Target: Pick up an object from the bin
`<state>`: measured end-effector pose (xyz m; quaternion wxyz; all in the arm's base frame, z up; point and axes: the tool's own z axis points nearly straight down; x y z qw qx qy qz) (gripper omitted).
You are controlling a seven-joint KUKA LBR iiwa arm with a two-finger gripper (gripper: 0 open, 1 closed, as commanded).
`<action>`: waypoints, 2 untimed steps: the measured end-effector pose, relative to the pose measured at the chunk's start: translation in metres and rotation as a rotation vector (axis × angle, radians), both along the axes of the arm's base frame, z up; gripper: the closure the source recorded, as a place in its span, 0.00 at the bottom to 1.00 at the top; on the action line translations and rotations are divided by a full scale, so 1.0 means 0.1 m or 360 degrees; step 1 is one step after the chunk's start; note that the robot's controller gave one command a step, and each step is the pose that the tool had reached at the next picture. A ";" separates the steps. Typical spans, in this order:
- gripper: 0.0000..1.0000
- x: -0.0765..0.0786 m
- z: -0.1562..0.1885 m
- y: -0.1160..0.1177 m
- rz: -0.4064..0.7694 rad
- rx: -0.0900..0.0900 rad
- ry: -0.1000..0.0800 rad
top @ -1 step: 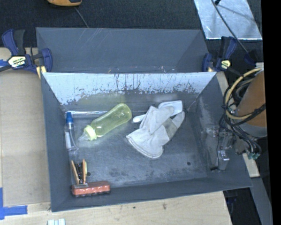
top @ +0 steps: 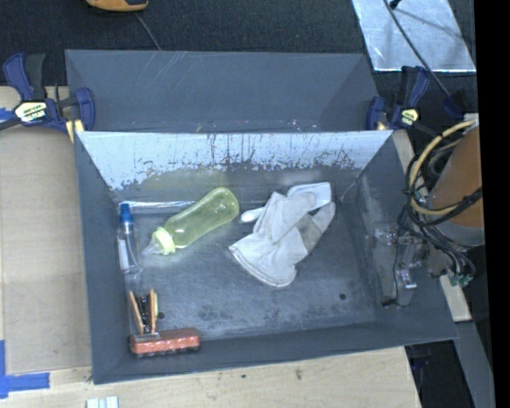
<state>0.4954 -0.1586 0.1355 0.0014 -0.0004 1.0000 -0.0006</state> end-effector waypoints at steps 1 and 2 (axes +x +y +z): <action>0.00 0.40 -0.34 0.44 0.0239 -0.0007 -0.0010; 0.00 0.63 -0.39 0.64 0.0717 0.0004 0.0002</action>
Offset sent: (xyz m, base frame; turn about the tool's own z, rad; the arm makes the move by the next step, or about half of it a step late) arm 0.0647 0.0596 -0.0355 -0.4503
